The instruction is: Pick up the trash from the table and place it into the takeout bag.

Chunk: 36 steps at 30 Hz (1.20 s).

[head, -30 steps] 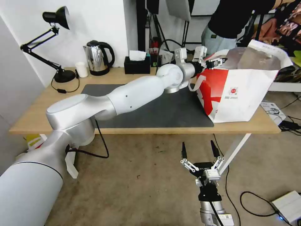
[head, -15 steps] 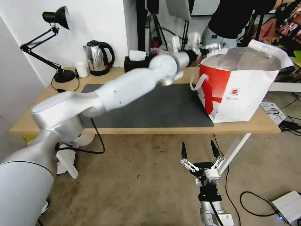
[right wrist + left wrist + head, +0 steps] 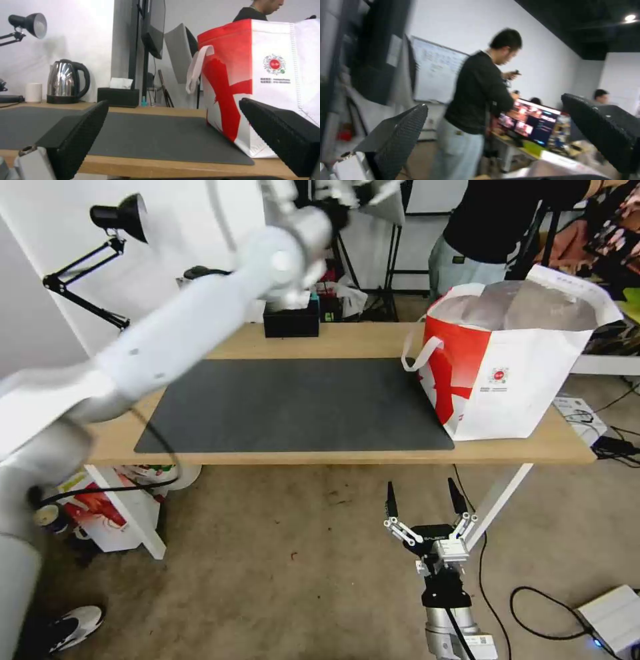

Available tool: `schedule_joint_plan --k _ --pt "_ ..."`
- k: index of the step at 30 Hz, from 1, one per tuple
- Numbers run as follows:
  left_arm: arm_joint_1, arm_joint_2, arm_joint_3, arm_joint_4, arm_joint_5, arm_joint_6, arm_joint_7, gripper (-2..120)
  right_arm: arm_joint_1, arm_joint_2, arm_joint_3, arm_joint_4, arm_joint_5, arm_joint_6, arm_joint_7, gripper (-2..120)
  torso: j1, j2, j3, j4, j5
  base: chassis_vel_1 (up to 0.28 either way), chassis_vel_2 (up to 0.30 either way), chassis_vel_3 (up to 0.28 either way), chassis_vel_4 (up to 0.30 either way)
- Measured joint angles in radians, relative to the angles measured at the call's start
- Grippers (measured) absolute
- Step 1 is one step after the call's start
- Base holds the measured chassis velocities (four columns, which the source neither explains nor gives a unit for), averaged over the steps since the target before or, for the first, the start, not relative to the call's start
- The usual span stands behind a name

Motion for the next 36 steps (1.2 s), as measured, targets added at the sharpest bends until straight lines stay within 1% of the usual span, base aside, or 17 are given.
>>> schedule_joint_plan --k 3,4,6,7,9,12,14,15,16,18,19,20,21,24,28,31,36 --pt "0.153 0.158 -0.141 -0.161 0.099 -0.013 -0.003 100 0.000 0.000 0.000 0.000 0.000 0.000 0.000 100 0.000 0.000 0.000 -0.0003 0.0011 0.000 0.000 0.000 0.000" --pt "0.153 0.158 -0.141 -0.161 0.099 -0.013 -0.003 100 0.000 0.000 0.000 0.000 0.000 0.000 0.000 100 0.000 0.000 0.000 -0.0003 0.0011 0.000 0.000 0.000 0.000" --pt "0.336 0.261 -0.290 -0.272 0.179 -0.017 0.007 100 0.000 0.000 0.000 0.000 0.000 0.000 0.000 100 0.000 0.000 0.000 -0.0009 0.0003 0.000 0.000 0.000 0.000" --pt "0.336 0.261 -0.290 -0.272 0.179 -0.017 0.007 100 0.000 0.000 0.000 0.000 0.000 0.000 0.000 100 0.000 0.000 0.000 -0.0009 0.0003 0.000 0.000 0.000 0.000" --pt "0.572 0.347 -0.500 -0.388 0.234 -0.021 0.017 100 0.000 0.000 0.000 0.000 0.000 0.000 0.000 100 0.000 0.000 0.000 0.0001 0.0009 0.000 0.000 0.000 0.000" --pt "0.718 0.370 -0.582 -0.440 0.284 -0.033 0.019 100 0.000 0.000 0.000 0.000 0.000 0.000 0.000 100 0.000 0.000 0.000 0.0010 0.0014 0.000 0.000 0.000 0.000" --pt "0.845 0.339 -0.636 -0.467 0.343 -0.035 0.016 100 0.000 0.000 0.000 0.000 0.000 0.000 0.000 100 0.000 0.000 0.000 -0.0015 -0.0009 0.000 0.000 0.000 0.000" --pt "0.907 0.316 -0.687 -0.486 0.357 -0.037 0.010 100 0.000 0.000 0.000 0.000 0.000 0.000 0.000 100 0.000 0.000 0.000 -0.0024 0.0012 0.000 0.000 0.000 0.000" --pt "0.907 0.316 -0.687 -0.486 0.357 -0.037 0.010 100 0.000 0.000 0.000 0.000 0.000 0.000 0.000 100 0.000 0.000 0.000 -0.0024 0.0012 0.000 0.000 0.000 0.000" --pt "1.043 0.263 -0.781 -0.508 0.388 -0.039 0.005 100 0.000 0.000 0.000 0.000 0.000 0.000 0.000 100 0.000 0.000 0.000 -0.0016 0.0018 0.000 0.000 0.000 0.000" --pt "1.153 0.213 -0.857 -0.517 0.430 -0.040 0.011 100 0.000 0.000 0.000 0.000 0.000 0.000 0.000 100 0.000 0.000 0.000 -0.0006 0.0000 0.000 0.000 0.000 0.000" --pt "1.153 0.213 -0.857 -0.517 0.430 -0.040 0.011 100 0.000 0.000 0.000 0.000 0.000 0.000 0.000 100 0.000 0.000 0.000 -0.0006 0.0000 0.000 0.000 0.000 0.000" --pt "1.218 0.179 -0.905 -0.527 0.469 -0.044 0.020 100 0.000 0.000 0.000 0.000 0.000 0.000 0.000 100 0.000 0.000 0.000 -0.0002 0.0015 0.000 0.000 0.000 0.000" --pt "1.366 0.079 -1.019 -0.564 0.602 -0.055 0.051 100 0.000 0.000 0.000 0.000 0.000 0.000 0.000 100 0.000 0.000 0.000 -0.0005 0.0009 0.000 0.000 0.000 0.000" --pt "1.472 0.005 -1.074 -0.605 0.715 -0.066 0.079 100 0.000 0.000 0.000 0.000 0.000 0.000 0.000 100 0.000 0.000 0.000 -0.0007 0.0016 0.000 0.000 0.000 0.000" --pt "1.610 -0.121 -1.120 -0.640 0.893 -0.107 0.117 100 0.000 0.000 0.000 0.000 0.000 0.000 0.000 100 0.000 0.000 0.000 -0.0003 0.0011 0.000 0.000 0.000 0.000" --pt "1.687 -0.202 -1.160 -0.673 0.978 -0.141 0.131 100 0.000 0.000 0.000 0.000 0.000 0.000 0.000 100 0.000 0.000 0.000 -0.0005 0.0012 0.000 0.000 0.000 0.000"
